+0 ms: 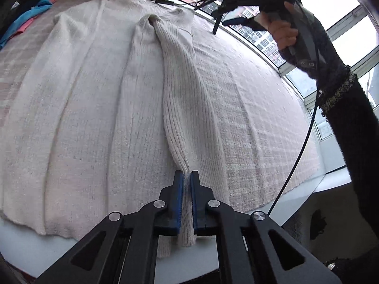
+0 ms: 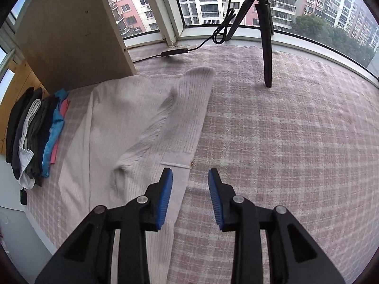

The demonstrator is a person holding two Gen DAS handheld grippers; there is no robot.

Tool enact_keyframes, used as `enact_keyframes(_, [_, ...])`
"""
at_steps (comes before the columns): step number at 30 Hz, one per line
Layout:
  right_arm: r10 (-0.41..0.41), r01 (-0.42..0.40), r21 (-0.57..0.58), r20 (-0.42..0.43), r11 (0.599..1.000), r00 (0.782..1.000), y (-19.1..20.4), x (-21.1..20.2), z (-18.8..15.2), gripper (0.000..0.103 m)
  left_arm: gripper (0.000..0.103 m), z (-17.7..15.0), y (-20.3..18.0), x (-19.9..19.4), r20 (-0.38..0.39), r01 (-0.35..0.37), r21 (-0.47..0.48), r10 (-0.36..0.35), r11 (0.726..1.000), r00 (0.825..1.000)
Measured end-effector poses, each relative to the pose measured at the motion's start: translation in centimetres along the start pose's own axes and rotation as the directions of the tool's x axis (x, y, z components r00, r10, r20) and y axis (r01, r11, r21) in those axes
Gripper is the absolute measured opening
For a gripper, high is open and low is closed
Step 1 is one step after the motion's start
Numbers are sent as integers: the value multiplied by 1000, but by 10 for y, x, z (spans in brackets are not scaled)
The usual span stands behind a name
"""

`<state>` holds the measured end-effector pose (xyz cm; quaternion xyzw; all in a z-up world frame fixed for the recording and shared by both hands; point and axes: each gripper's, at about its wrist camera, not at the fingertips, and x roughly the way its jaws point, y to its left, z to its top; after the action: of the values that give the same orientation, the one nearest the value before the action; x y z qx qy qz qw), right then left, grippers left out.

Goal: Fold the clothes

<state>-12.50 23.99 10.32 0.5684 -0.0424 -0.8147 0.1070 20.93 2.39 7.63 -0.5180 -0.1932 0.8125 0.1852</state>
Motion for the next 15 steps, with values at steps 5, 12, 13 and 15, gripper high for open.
enact_keyframes(5, [61, -61, -59, 0, 996, 998, 27, 24, -3, 31, 5, 1, 25, -17, 41, -101, -41, 103, 994, 994])
enact_keyframes(12, [-2, -14, -143, -111, 990, 994, 67, 95, 2, 31, 10, 1, 38, 4, -2, -153, -45, 153, 987, 988])
enact_keyframes(13, [24, -34, -116, -82, 993, 996, 61, 87, 6, 31, 10, 2, 38, -1, 10, -162, -43, 162, 986, 987])
enact_keyframes(15, [78, -78, -17, -8, 997, 997, 40, 68, 20, 31, 8, 3, 40, -11, 36, -161, -69, 164, 985, 986])
